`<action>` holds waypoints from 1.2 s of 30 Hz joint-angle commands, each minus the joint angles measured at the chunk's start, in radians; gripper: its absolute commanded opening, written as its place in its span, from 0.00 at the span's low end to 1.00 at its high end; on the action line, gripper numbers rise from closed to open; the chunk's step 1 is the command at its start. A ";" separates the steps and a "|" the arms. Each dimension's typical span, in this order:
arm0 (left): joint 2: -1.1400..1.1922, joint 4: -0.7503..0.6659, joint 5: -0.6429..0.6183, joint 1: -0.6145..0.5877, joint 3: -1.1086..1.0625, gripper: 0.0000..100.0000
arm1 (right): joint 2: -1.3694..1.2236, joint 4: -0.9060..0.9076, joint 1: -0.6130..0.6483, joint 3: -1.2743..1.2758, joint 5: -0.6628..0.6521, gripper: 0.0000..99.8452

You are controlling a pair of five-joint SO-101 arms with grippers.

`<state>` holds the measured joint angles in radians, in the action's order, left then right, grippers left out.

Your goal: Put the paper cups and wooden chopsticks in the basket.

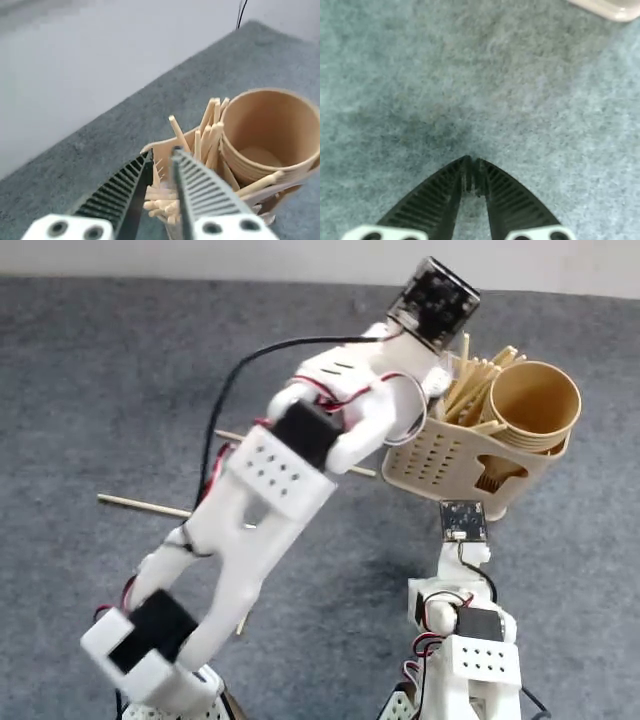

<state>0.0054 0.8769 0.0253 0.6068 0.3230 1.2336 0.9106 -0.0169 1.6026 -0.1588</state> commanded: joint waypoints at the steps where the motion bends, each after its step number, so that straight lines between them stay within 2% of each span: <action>1: -0.182 0.107 -0.040 0.010 0.117 0.14 | 0.001 -0.022 -0.001 0.008 -0.011 0.04; 7: -0.318 0.322 -0.041 -0.062 0.176 0.11 | 0.001 -0.022 -0.001 0.008 -0.011 0.04; 13: -0.374 0.540 -0.038 -0.285 0.170 0.11 | 0.001 -0.022 -0.001 0.008 -0.011 0.04; 19: -0.332 0.743 0.124 -0.464 0.117 0.11 | 0.001 -0.022 0.001 0.008 -0.011 0.04; 23: -0.283 0.730 0.192 -0.532 -0.056 0.11 | 0.001 -0.022 0.001 0.008 -0.011 0.04; 28: -0.216 0.609 0.232 -0.535 -0.272 0.11 | 0.001 -0.022 0.001 0.008 -0.011 0.04; 36: -0.059 0.460 0.221 -0.440 -0.458 0.11 | 0.001 -0.022 0.001 0.008 -0.011 0.04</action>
<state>-0.1036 1.4032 0.2463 0.1020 -0.1020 1.2336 0.9106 -0.0169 1.6026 -0.1588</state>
